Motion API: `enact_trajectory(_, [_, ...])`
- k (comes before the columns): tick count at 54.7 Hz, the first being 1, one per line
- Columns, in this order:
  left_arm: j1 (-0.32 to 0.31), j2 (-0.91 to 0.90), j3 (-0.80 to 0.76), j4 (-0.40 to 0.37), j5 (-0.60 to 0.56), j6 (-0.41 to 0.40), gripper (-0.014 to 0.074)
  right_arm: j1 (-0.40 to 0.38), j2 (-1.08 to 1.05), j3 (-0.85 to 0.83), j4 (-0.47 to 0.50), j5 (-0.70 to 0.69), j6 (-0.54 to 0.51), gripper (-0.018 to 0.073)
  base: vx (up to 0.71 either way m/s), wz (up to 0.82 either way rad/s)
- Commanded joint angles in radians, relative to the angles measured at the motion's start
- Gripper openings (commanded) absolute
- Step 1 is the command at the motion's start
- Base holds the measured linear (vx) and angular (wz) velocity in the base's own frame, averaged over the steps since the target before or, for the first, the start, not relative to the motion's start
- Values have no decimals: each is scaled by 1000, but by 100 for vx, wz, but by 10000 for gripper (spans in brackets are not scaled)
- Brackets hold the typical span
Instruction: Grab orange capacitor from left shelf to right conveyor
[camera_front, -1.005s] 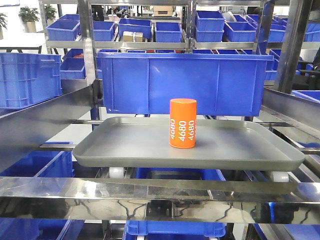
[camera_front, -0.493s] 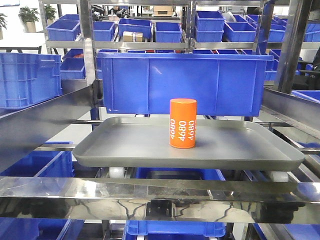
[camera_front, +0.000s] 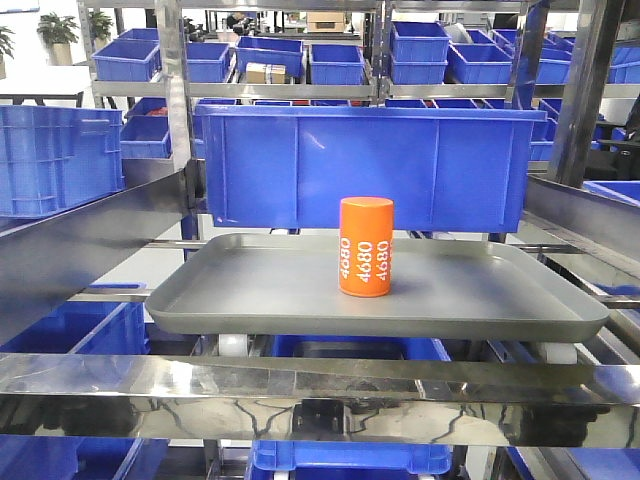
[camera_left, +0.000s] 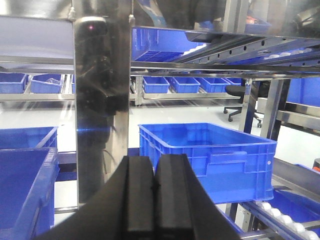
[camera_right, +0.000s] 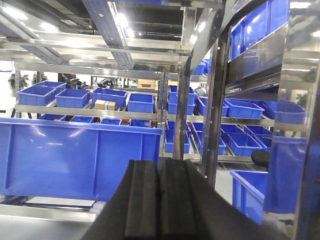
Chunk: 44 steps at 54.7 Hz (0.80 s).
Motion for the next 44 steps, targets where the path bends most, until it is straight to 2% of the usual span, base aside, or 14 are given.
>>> enact_trajectory(1, [-8, -4, -30, -5, -81, -6, -6, 0, 3, -33, -9, -75, -7, 127, 0, 0])
enact_trajectory(6, [-8, -4, -30, -5, -81, -6, -6, 0, 3, -33, -7, -64, -7, 241, 0, 0])
enact_trajectory(18, [-8, -4, -30, -5, -81, -6, -6, 0, 3, -33, 11, -65, -4, 618, 0, 0])
enact_trajectory(24, [-8, -4, -30, -5, -81, -6, -6, 0, 3, -33, 7, -74, -4, 727, 0, 0])
enact_trajectory(27, [-8, -4, -30, -5, -81, -6, -6, 1, 3, -33, 19, -77, -2, 730, 0, 0])
enact_trajectory(35, [-8, -4, -30, -5, -81, -6, -6, 15, 14, -33, 145, -64, -10, 712, 0, 0])
enact_trajectory(40, [-8, -4, -30, -5, -81, -6, -6, 84, 53, -34, 194, -65, -35, 685, 0, 0])
enact_trajectory(44, [-8, -4, -30, -5, -81, -6, -6, 176, 108, -47, 201, -61, -95, 658, 0, 0])
